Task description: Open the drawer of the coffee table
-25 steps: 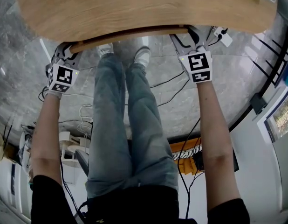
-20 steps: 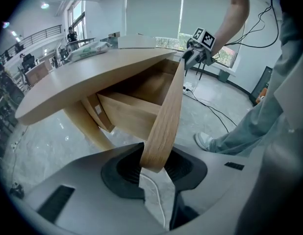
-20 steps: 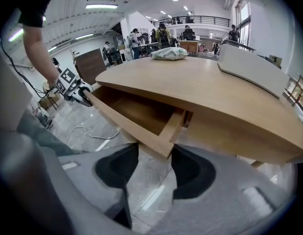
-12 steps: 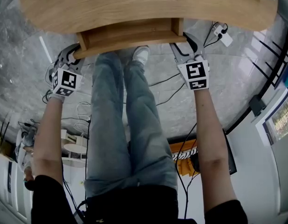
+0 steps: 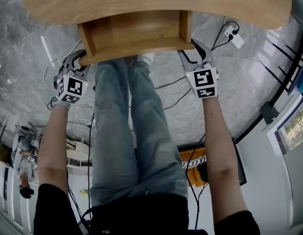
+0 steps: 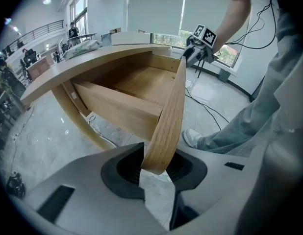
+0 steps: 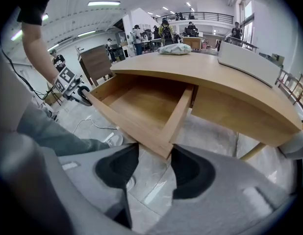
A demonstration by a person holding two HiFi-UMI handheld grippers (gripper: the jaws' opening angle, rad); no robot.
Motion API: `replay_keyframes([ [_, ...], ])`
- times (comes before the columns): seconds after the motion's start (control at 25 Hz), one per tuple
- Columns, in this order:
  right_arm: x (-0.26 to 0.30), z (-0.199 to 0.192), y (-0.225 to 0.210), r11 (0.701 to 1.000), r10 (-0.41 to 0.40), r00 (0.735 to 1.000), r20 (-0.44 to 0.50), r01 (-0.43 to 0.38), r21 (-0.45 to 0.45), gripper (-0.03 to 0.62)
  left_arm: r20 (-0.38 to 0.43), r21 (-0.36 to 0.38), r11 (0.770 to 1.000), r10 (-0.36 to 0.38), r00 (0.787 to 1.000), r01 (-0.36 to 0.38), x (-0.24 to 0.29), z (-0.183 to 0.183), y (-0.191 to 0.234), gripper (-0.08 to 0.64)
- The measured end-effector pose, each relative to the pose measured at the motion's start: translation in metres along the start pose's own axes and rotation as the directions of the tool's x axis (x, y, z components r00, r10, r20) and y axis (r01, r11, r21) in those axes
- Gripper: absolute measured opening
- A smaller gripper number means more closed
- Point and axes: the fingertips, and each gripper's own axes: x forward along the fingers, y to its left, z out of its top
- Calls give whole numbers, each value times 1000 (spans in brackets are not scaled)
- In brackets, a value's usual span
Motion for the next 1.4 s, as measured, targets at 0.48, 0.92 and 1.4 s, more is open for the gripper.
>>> replay_keyframes([
  [0.48, -13, -41, 27, 1000, 14, 999, -30, -14, 13, 196, -43, 18, 1000, -7, 999, 8, 3, -20, -41, 121],
  [0.92, -6, -50, 34, 1000, 27, 998, -54, -26, 8, 196, -59, 22, 1000, 19, 998, -17, 9, -30, -42, 123],
  [1.4, 13, -62, 36, 1000, 20, 993, -119, -22, -18, 193, -102, 48, 999, 5, 995, 0, 28, -40, -34, 127],
])
